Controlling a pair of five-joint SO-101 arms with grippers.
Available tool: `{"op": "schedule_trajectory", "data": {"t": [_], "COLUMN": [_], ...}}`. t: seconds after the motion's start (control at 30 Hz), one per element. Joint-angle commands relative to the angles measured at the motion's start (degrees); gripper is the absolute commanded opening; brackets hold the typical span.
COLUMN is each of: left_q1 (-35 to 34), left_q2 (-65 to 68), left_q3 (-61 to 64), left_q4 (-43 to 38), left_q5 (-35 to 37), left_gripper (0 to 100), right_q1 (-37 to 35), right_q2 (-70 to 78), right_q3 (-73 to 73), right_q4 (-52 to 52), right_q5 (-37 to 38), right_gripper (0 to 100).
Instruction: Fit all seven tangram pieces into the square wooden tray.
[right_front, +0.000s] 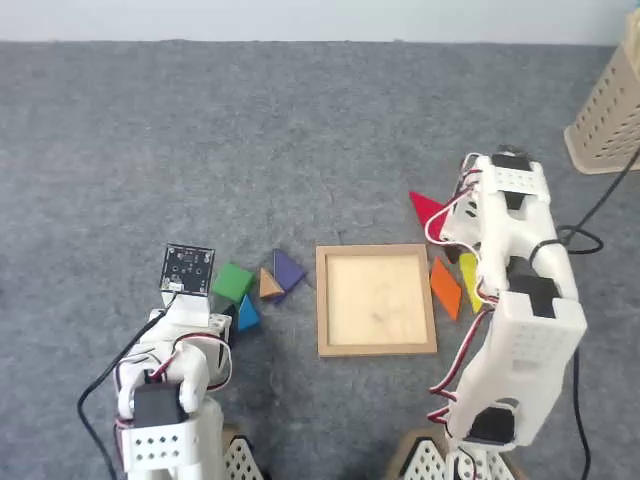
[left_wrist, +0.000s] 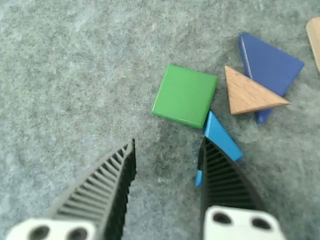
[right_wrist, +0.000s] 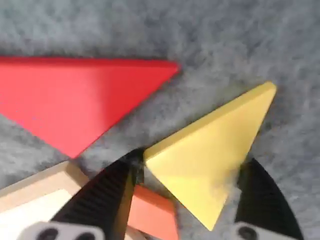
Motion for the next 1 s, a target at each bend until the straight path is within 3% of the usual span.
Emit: {"op": "schedule_trajectory", "data": {"t": [0.0, 0.47, 0.67, 0.83, 0.97], "left_q1": [-0.09, -0.09, -0.09, -0.09, -0.18], "left_q2": [-0.97, -0.97, -0.97, -0.97, -0.97], "left_q3": [-0.48, -0.48, -0.48, -0.48, -0.48], "left_q4": [0.26, 0.26, 0.26, 0.26, 0.26], "left_q5": [-0.18, -0.18, -0.18, -0.18, -0.18], "left_gripper": [19, 19, 19, 19, 19], "right_q1": [3.3, -0.22, -0.4, 0.75, 1.01], "right_q2": [-5.41, -17.71, -18.24, -12.88, -7.25], "right_q3": [-3.52, -4.22, -4.13, -4.13, -4.31], "right_q4": [2.42, 7.87, 9.54, 4.35, 2.77], "right_q5": [4.13, 18.2, 14.15, 10.11, 10.11], "right_gripper": [25.9, 26.0, 26.4, 26.6, 32.9]}}
